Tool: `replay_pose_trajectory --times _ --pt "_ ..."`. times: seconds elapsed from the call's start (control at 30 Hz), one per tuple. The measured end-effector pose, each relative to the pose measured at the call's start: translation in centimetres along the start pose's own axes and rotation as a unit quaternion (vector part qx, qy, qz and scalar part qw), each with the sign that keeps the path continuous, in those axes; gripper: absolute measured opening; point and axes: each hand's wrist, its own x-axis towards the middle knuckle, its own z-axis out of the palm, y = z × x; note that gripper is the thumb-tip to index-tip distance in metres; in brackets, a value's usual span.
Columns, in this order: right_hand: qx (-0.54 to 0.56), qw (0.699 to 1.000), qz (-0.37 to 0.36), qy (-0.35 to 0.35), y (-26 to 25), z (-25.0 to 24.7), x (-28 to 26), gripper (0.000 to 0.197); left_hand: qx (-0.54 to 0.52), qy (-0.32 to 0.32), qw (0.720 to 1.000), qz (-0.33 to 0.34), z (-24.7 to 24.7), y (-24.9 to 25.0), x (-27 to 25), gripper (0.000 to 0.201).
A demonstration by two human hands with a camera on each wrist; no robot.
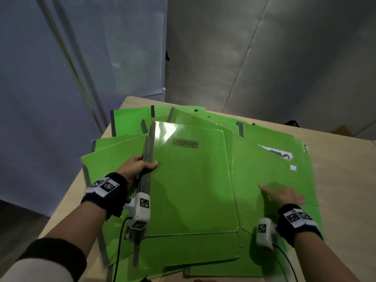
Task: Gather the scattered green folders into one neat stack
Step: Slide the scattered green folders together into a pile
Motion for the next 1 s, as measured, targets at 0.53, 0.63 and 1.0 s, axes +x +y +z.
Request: replay_pose_trajectory --times 0.53,0.63,1.0 --pt "0.085 0.982 -0.147 -0.083 -3.4 2.0 -2.7 0.039 -0.002 0.006 1.000 0.020 5.0 -0.2 -0.3 0.057" --pt "0.141 0.977 -0.132 -0.094 -3.3 2.2 -2.9 0.039 0.017 -0.009 1.000 0.012 7.6 -1.3 -1.0 0.058" --pt "0.231 0.954 -0.128 -0.143 -2.1 0.9 -2.9 0.083 0.046 -0.065 0.997 -0.015 9.0 -2.1 -1.5 0.085"
